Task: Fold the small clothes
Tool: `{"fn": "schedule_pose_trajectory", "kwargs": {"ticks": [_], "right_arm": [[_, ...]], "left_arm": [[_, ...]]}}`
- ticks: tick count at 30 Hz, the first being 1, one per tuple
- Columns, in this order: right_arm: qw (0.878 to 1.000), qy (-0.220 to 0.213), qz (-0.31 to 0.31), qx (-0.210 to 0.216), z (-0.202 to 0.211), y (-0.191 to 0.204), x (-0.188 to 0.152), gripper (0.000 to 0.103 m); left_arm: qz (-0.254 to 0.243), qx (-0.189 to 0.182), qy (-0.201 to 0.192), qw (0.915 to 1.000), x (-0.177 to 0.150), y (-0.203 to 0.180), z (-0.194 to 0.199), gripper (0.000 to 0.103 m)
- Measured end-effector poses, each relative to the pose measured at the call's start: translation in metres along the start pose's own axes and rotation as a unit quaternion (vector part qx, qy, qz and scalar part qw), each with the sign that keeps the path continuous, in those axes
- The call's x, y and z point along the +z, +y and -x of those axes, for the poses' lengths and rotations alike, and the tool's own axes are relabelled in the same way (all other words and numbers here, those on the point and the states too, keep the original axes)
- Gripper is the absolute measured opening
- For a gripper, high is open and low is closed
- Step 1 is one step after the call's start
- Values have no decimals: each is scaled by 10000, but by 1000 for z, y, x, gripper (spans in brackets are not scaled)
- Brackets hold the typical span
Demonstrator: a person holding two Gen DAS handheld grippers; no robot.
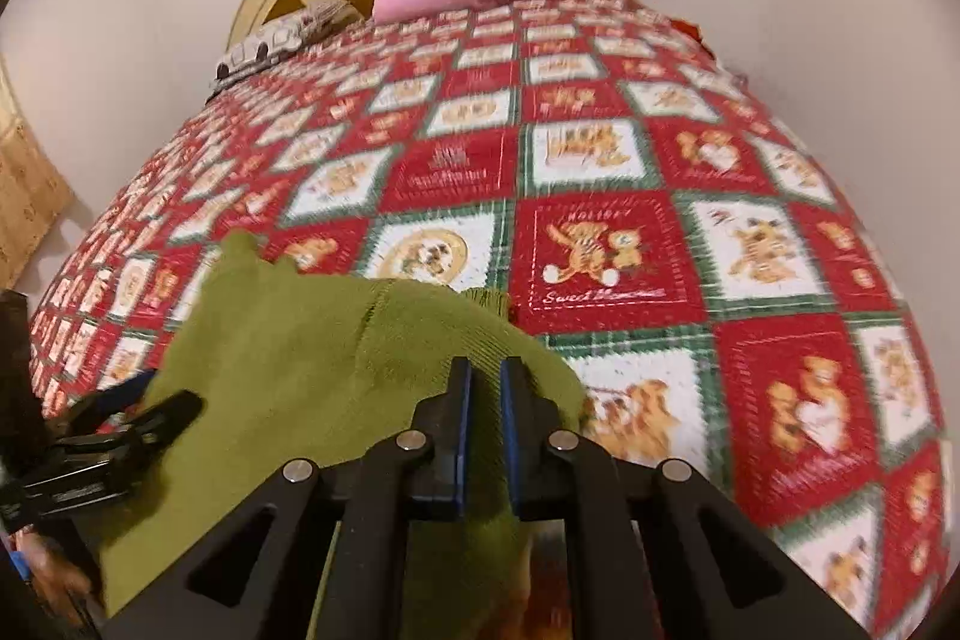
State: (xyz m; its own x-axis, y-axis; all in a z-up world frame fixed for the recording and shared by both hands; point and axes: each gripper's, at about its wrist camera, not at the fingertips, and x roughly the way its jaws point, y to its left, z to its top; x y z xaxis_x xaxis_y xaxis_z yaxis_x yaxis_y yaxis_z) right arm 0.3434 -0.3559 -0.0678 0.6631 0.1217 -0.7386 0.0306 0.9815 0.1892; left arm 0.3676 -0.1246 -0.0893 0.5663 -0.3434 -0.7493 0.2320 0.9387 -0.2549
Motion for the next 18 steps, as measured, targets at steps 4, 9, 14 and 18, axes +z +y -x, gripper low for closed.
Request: {"fn": "schedule_pose_trajectory", "kwargs": {"ticks": [4, 9, 14, 18], "right_arm": [[9979, -394, -467, 227, 60, -15, -22, 59], [9917, -292, -1051, 680, 79, -40, -52, 72], [9912, -9, -1025, 838, 41, -27, -57, 72], [9916, 205, -776, 1018, 16, -11, -63, 73]], "left_arm": [[306, -585, -15, 9978, -6, 18, 11, 100], [662, -1248, 151, 9898, -9, 29, 19, 100], [453, -1343, 299, 9895, -10, 14, 13, 100], [-64, -1418, 350, 9893, -16, -2, 13, 100]]}}
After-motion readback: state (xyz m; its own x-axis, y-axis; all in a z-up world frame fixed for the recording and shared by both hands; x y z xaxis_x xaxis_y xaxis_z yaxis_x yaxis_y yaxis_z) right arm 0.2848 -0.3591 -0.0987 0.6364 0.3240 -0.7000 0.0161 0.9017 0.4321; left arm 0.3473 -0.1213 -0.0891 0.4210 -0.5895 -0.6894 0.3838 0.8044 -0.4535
